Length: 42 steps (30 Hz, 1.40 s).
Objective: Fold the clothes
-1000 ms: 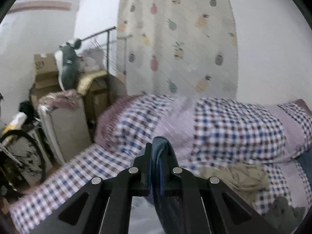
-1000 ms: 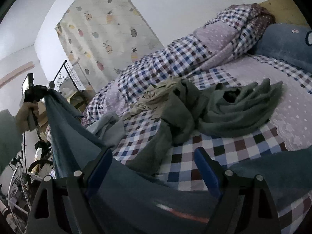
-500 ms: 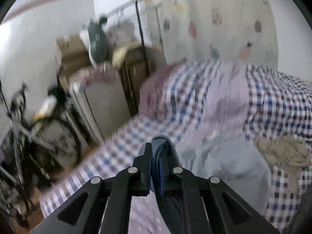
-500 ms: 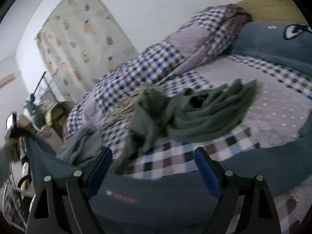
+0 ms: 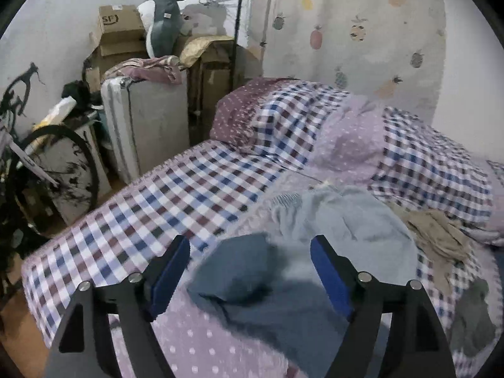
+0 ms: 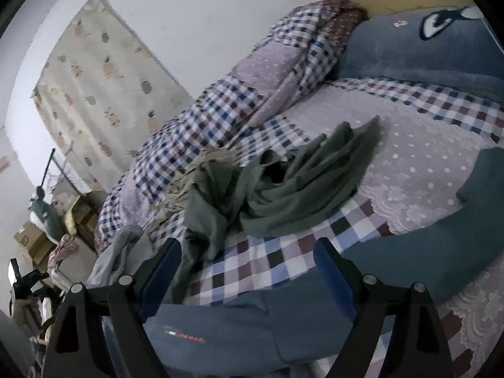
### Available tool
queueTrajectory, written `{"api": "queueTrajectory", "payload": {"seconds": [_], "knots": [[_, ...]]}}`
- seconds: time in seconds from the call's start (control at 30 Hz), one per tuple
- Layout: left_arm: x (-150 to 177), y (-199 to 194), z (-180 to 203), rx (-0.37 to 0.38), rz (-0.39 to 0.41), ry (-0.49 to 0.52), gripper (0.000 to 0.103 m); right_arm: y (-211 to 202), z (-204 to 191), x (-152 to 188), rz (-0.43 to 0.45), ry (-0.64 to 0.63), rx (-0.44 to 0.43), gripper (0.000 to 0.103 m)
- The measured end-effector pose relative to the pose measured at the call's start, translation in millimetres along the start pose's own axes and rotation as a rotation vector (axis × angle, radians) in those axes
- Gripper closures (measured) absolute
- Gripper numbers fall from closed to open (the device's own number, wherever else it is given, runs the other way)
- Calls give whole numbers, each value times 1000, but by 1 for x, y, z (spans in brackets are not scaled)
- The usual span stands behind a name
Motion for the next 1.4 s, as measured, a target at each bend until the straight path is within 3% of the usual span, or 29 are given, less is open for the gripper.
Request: {"api": "queueTrajectory", "payload": {"seconds": [0.13,0.27,0.5,0.67,0.8,0.93,1.1,1.2,1.27,1.33,1.37,1.4], "knots": [[31,-40,2,63,9,15,20,-9,-19,2,10,-72,-50,14],[65,-82,18,100,8,114,20,-22,-27,-1,42,-135,-57,14],[123,-127,87,237,-52,312,20,-36,16,-20,68,-34,3,14],[161,-120,173,409,-150,355,20,-34,38,-24,55,62,9,14],[195,-102,254,496,-189,434,20,-30,36,-23,41,64,1,14],[227,-73,326,508,-220,521,20,-24,25,-19,32,40,-6,14],[269,-58,394,517,-197,767,20,-13,18,-12,1,24,-6,14],[285,-53,408,516,-199,835,20,-11,14,-10,-4,6,-4,14],[290,-50,411,531,-216,830,21,-10,14,-9,-9,4,-2,14],[294,-48,411,552,-225,827,29,-8,13,-8,-14,2,-1,14],[298,-47,410,558,-237,835,46,-8,13,-7,-16,2,0,14],[303,-46,409,563,-251,845,69,-7,13,-6,-20,1,2,14]]}}
Point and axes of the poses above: each gripper's, at about its wrist camera, not at the fingertips, and y roughly the way its jaws point, z to its right, x to its underside, the point moved 9 cm from there along y, roughly the way its jaws point, and after that the axes turned 3 degrees about x, right-handed, at the moved point
